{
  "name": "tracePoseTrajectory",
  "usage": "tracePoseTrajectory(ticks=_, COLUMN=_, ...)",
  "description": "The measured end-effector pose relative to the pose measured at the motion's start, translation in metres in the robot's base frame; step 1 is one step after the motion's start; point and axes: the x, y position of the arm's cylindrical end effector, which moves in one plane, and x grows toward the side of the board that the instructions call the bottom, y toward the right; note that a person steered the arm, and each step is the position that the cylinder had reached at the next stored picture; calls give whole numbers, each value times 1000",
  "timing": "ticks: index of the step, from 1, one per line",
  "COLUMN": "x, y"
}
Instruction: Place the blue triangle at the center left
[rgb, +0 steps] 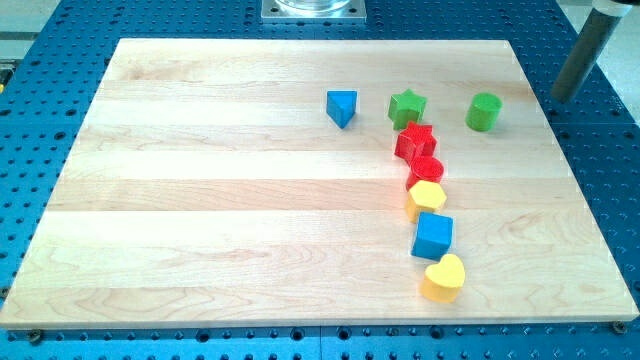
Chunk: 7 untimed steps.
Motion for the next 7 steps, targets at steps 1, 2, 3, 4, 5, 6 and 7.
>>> tracePoseTrajectory(ticks=1, x=8, y=0)
tracePoseTrajectory(ticks=2, x=-32, y=0)
tracePoseTrajectory(ticks=3, x=-48, y=-83)
tracePoseTrajectory(ticks=4, x=-49, y=-207)
tracePoseTrajectory(ticks=5, x=-3, y=-281)
tracePoseTrajectory(ticks=6, x=50, y=-276)
tracePoseTrajectory(ticks=7, x=60, y=-332)
